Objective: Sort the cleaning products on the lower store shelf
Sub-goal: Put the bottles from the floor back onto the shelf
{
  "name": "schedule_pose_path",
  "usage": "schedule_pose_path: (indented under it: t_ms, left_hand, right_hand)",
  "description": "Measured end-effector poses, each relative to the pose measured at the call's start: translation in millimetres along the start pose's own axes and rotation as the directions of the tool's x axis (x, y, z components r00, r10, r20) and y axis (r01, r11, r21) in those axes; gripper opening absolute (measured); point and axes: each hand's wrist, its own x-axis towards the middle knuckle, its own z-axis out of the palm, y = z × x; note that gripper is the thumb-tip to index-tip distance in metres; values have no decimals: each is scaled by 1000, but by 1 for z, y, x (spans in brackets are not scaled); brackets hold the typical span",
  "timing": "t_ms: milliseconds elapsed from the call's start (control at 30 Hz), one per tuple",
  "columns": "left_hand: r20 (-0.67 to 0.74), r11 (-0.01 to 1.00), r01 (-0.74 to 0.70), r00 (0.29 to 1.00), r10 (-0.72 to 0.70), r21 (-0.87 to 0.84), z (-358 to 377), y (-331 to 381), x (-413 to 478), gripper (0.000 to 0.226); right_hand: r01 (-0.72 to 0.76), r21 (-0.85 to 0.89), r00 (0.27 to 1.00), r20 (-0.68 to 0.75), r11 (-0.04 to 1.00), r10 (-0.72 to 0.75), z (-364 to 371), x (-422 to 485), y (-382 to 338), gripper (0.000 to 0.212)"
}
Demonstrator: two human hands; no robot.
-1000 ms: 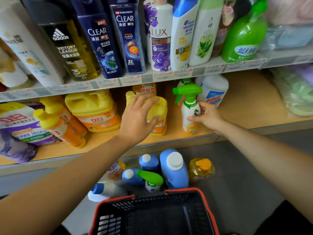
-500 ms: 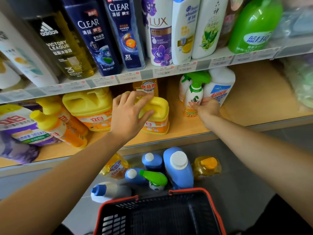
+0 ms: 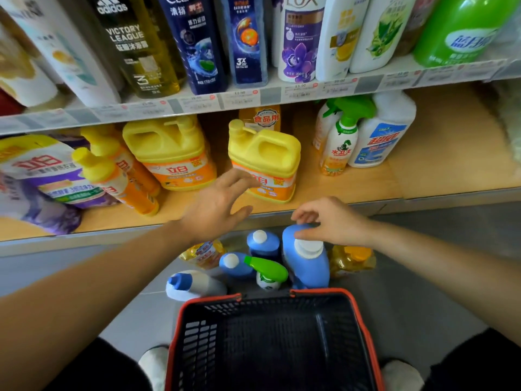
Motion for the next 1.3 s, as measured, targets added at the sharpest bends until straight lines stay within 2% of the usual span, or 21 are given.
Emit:
schedule_pose_path:
  t_ms: [67,133,200,267,300,367,433,500,633,700,767,867,933,1000,1100,1167,1300]
  left_hand:
    - [248,996,68,967,-52,-58,1,-1,-17,37]
    - [445,990,137,886,-128,12,4,-6,-31,36]
    - [461,977,183,862,-213,110,3,-13,-43,34]
    - [384,953,247,874,-298,177,2,-25,-53,38]
    - [365,931,288,861,-355,226,1,-32,-57,44]
    - [378,862,381,784,-493,334,-2,-45,-64,57]
    - [441,814,441,688,-577,378,0,-58,-72,60]
    - [495,812,447,644,-583,374,2,-64,-79,54]
    - [457,805,494,663,-594,329,7,-67,-85,45]
    - [436,792,531,663,-609,301,8,-68,-86,44]
    - [425,794,539,672,-607,281,7,-68,-84,42]
    - [420,806,526,688,-591,273,6,-64,-77,40]
    - [415,817,508,704,-576,273,2,-58,-69,40]
    - [399,830,494,728,-558,260,-8,-52,-58,41]
    - [361,848,478,768,-530,229,-32,-40,-45,43]
    - [322,862,458,800,-506,216,-50,-31,-38,43]
    - [199,895,426,873,-446,136,-76,-12,-22,43]
  right_hand:
    - [140,-240,990,53,961,-130,19,2,-14,38]
    - [253,-487,967,143,836,-210,37,8,-23,46]
    - [304,-654,952,230,692,-201,55,13,-31,53]
    - [310,-746,949,281,589,-143,71,15,-36,55]
    - [310,-764,947,300,566,-114,79,15,-37,53]
    - [302,-765,943,329,569,-59,92,16,-36,46]
    - [285,-754,944,329,593,-35,98,17,-34,35]
    - [279,-724,941,339,631,-28,98,17,-32,24]
    - [230,-659,947,322,716,-7,82,12,-39,28]
    - [211,-584,958,285,784,-46,61,7,-50,32]
    - [200,-442,963,252,874,-93,26,3,-59,28]
    - [131,-62,972,204,989,-115,-35,-7,-72,37]
    - [151,142,984,72,978,-163,-69,-16,-78,43]
    - [188,246,982,-71,951,-175,-94,-23,-76,41]
    - [230,295,962,-215,927,-170,-119,-29,-64,34]
    - [250,235,940,-293,939,-177,-131,-29,-56,27]
    - [191,109,933,-329,976,-146,-139,-21,-39,37]
